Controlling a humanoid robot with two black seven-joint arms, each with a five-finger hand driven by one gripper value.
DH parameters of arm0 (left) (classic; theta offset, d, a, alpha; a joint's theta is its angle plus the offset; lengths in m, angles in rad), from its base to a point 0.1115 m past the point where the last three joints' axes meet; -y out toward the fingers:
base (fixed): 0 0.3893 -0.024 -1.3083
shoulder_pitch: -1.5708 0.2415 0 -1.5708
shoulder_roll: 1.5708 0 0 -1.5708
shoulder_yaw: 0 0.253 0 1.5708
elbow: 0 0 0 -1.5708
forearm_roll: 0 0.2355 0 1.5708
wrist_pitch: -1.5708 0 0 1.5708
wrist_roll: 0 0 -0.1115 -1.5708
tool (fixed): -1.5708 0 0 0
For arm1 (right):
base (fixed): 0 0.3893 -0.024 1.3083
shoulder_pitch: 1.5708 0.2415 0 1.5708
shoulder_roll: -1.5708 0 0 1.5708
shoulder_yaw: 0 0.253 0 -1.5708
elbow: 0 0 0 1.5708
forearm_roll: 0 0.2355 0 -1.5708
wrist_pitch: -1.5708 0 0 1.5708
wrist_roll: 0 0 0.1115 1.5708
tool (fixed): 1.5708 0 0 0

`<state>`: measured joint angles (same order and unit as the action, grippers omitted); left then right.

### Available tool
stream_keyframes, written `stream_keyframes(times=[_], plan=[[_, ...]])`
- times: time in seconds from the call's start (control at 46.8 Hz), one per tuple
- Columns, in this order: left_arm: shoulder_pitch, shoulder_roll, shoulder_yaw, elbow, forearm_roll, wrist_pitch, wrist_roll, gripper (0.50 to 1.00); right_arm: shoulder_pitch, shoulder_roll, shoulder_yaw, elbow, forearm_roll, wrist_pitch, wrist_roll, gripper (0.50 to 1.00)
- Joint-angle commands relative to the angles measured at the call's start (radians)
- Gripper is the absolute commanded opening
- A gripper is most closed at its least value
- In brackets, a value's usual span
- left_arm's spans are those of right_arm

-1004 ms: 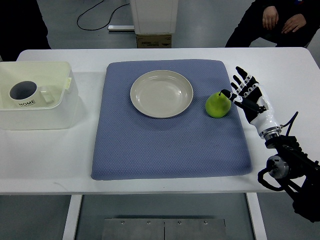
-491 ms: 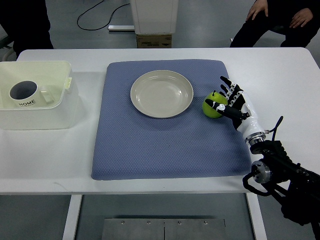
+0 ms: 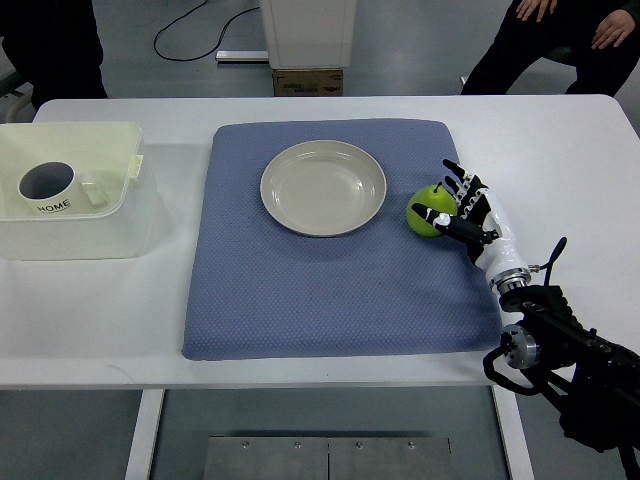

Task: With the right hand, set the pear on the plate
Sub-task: 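Close the right hand fingers around the green pear, then lift the pear with the right hand and carry it over the plate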

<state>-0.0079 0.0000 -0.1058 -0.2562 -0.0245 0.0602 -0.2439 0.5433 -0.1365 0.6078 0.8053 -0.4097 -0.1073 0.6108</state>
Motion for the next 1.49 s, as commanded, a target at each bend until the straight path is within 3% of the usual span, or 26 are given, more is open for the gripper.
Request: stream_keyframes(times=[0.0, 0.47, 0.662, 0.747, 0.833, 0.875, 0.897, 1.473], plan=[[0.0, 0.0, 0.0, 0.0, 0.0, 0.0, 0.0, 1.0, 0.0, 0.002, -0.008, -0.014, 0.0, 0.0, 0.0, 1.0], [-0.001, 0.0, 0.0, 0.0, 0.0, 0.0, 0.0, 1.0, -0.003, 0.035, -0.029, -0.072, 0.002, 0.0, 0.0, 1.0], [-0.001, 0.0, 0.0, 0.0, 0.0, 0.0, 0.0, 1.0, -0.003, 0.046, -0.034, -0.086, 0.002, -0.002, 0.0, 0.947], [0.0, 0.0, 0.0, 0.0, 0.0, 0.0, 0.0, 1.0, -0.003, 0.046, -0.036, -0.086, 0.002, -0.002, 0.0, 0.858], [-0.001, 0.0, 0.0, 0.0, 0.0, 0.001, 0.0, 1.0, -0.002, 0.044, -0.046, -0.084, 0.002, -0.002, 0.0, 0.667], [-0.001, 0.0, 0.0, 0.0, 0.0, 0.001, 0.0, 1.0, 0.0, 0.043, -0.054, -0.084, 0.002, -0.002, 0.0, 0.534], [-0.001, 0.0, 0.0, 0.0, 0.0, 0.0, 0.0, 1.0, 0.001, 0.041, -0.057, -0.084, 0.002, 0.0, 0.0, 0.5], [-0.001, 0.0, 0.0, 0.0, 0.0, 0.0, 0.0, 1.0, 0.125, 0.032, -0.054, -0.078, 0.009, -0.043, 0.0, 0.5]])
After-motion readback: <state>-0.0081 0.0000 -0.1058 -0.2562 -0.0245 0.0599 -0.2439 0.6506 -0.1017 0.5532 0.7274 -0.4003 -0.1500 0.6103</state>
